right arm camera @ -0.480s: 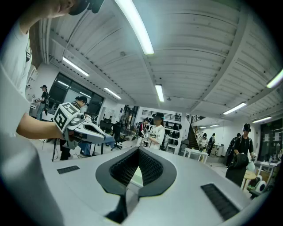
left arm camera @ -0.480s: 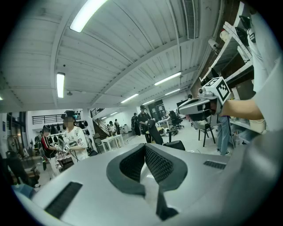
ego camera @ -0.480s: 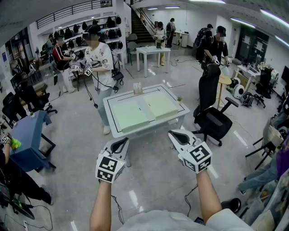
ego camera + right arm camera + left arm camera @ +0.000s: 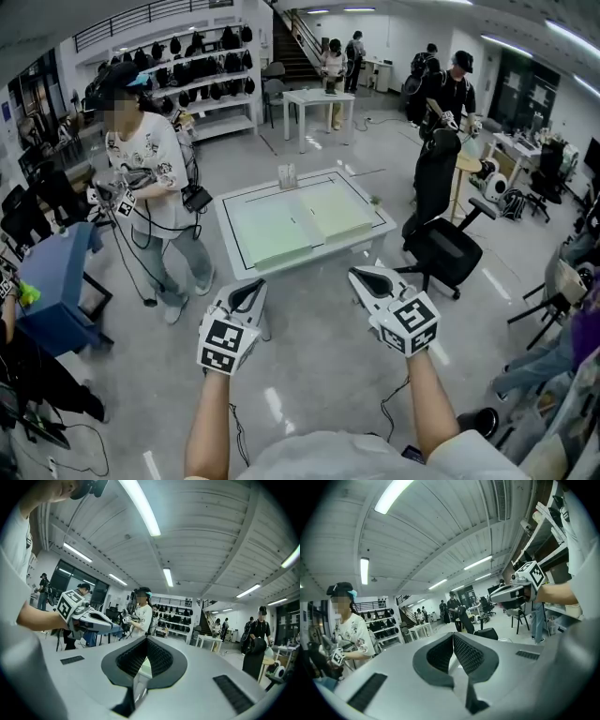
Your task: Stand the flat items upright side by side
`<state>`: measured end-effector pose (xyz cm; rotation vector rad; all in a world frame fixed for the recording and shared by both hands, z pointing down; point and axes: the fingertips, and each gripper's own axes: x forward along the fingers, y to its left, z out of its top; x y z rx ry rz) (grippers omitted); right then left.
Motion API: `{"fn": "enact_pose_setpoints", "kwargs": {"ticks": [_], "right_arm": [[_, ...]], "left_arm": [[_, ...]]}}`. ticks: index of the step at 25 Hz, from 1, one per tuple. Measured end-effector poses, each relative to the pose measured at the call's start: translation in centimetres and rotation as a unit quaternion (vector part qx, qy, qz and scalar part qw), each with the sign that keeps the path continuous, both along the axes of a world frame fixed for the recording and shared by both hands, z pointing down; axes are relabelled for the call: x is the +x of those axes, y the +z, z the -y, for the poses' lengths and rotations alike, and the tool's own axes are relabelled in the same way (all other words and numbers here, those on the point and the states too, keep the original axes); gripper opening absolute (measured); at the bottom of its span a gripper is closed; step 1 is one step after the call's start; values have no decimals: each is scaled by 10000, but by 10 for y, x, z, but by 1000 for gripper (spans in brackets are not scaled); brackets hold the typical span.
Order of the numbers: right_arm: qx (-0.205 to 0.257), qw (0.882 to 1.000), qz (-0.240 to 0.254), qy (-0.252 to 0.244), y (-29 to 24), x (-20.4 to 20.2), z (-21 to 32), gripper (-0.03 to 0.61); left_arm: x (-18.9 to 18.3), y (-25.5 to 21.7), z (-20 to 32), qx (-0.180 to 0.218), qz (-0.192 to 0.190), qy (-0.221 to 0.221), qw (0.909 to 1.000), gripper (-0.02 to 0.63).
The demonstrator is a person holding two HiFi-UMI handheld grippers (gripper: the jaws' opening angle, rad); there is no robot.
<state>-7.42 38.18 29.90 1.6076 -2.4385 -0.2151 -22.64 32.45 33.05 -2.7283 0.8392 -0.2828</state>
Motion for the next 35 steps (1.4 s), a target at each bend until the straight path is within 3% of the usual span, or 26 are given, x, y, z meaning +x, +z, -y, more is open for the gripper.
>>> {"fn": "enact_pose_setpoints", "kwargs": {"ticks": [6, 8, 10, 15, 19, 25, 35], "right_arm": [[-201, 9989, -347, -242, 15, -30, 0, 26], [-155, 9997, -149, -118, 12, -32, 3, 27], [-146, 9999, 13, 21, 10, -31, 10, 32], [-363, 9993, 12, 7, 28, -32, 36, 162], [-430, 9990, 124, 6, 40, -24, 58, 185], [-495, 9987, 15, 102, 60, 15, 111, 199], [-682, 9966, 379, -261, 66, 106, 238, 225]], "left_arm": [[-23, 9, 12, -172, -85, 23, 9998, 30], [-31, 6, 15, -204, -99, 2, 9997, 113], [-36, 8, 20, -229, -80, -16, 9997, 129], [-38, 28, 42, -374, -103, -99, 9992, 183], [-35, 44, 62, -579, -117, -188, 9981, 204], [-12, 62, 111, -843, 26, -377, 9957, 210], [66, 71, 225, -1241, -123, -775, 9892, 215]]}}
